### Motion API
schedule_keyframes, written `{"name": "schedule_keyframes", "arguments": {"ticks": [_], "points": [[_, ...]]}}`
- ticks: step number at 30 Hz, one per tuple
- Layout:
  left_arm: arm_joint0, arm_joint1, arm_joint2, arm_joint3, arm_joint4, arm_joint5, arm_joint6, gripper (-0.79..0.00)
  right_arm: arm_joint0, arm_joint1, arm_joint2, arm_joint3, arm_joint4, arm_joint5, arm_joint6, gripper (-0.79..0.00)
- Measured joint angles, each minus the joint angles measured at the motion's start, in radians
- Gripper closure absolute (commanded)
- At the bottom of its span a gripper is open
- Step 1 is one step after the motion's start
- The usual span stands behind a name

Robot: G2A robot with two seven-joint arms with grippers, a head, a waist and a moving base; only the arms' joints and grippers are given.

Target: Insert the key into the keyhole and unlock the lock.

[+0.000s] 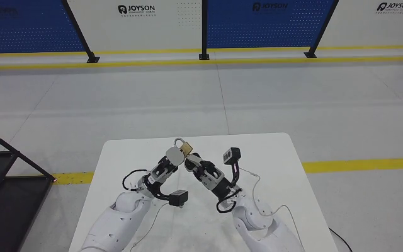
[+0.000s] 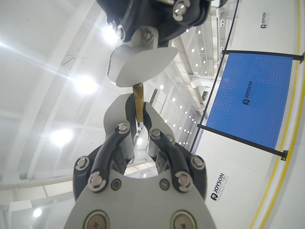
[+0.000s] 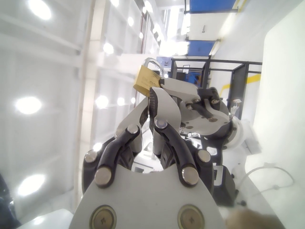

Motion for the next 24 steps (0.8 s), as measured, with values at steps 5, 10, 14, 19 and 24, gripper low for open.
{"name": "schedule_keyframes", "arguments": {"ticks": [5, 10, 14, 19, 24], "points": [[0.000, 0.000, 0.000, 0.000, 0.000, 0.000, 0.000, 0.000, -0.002, 0.003, 0.010, -0.002, 0.008, -0.004, 0.018, 0.000], [0.000, 0.000, 0.000, 0.000, 0.000, 0.000, 0.000, 0.000, -0.002, 0.003, 0.010, -0.002, 0.006, -0.005, 0.017, 0.000], [0.000, 0.000, 0.000, 0.000, 0.000, 0.000, 0.000, 0.000, -0.005, 0.003, 0.014, -0.013, 0.052, 0.028, 0.022, 0.000], [0.000, 0.000, 0.000, 0.000, 0.000, 0.000, 0.000, 0.000, -0.002, 0.005, 0.030, -0.021, 0.133, 0.085, 0.050, 0.000], [0.000, 0.000, 0.000, 0.000, 0.000, 0.000, 0.000, 0.000, 0.008, 0.005, 0.037, -0.024, 0.182, 0.135, 0.047, 0.000]]}}
